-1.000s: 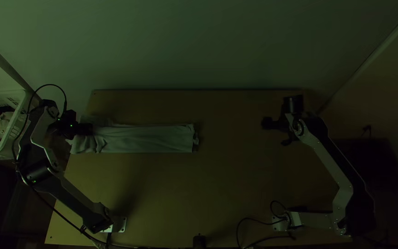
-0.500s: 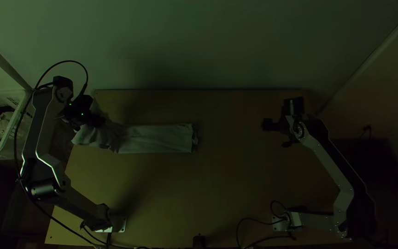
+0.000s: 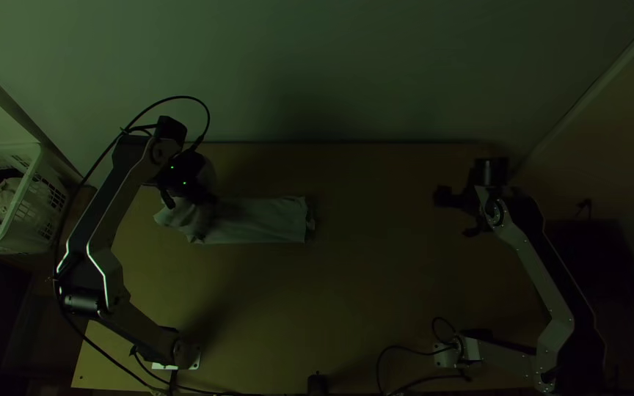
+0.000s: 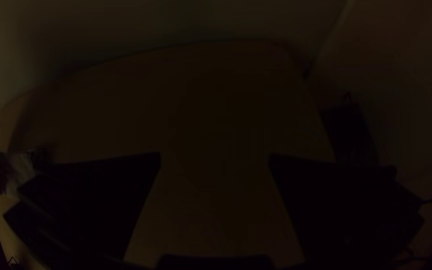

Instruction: Fold the t-shirt

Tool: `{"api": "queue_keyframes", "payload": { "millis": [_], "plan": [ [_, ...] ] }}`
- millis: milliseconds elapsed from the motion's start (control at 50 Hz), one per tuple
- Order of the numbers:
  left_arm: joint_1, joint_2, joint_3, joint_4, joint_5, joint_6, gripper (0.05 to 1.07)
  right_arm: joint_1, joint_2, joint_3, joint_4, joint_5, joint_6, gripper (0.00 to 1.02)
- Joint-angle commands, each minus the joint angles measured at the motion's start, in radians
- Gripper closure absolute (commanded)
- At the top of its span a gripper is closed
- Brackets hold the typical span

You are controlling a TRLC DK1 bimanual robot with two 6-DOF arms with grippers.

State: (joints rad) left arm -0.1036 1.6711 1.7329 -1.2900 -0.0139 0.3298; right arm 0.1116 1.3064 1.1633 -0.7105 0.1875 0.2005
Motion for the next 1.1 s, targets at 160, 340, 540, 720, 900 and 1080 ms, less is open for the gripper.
{"api": "queue_keyframes", "payload": {
  "millis": [160, 340, 540, 720, 900, 1080],
  "plan": [
    [-0.189, 0.138, 0.063, -0.011, -0.143, -0.126, 1.05, -0.038, -0.065, -0.07, 0.005, 0.006, -0.026, 0.03],
    [-0.272, 0.233, 0.128, -0.025, -0.141, -0.179, 1.05, -0.059, -0.091, -0.103, 0.006, 0.006, -0.029, 0.03],
    [-0.367, 0.315, 0.206, -0.032, -0.141, -0.222, 0.83, -0.084, -0.108, -0.129, 0.014, 0.0, -0.035, 0.03],
    [-0.473, 0.395, 0.257, -0.046, -0.192, -0.279, 0.16, -0.087, -0.121, -0.155, 0.029, -0.002, -0.038, 0.03],
    [-0.585, 0.559, 0.537, -0.118, -0.052, -0.4, 0.16, -0.082, -0.131, -0.185, 0.048, -0.003, -0.036, 0.03],
    [-0.628, 0.579, 0.57, 0.029, 0.075, -0.509, 0.1, -0.086, -0.142, -0.197, 0.048, -0.003, -0.038, 0.03]
  ]
}}
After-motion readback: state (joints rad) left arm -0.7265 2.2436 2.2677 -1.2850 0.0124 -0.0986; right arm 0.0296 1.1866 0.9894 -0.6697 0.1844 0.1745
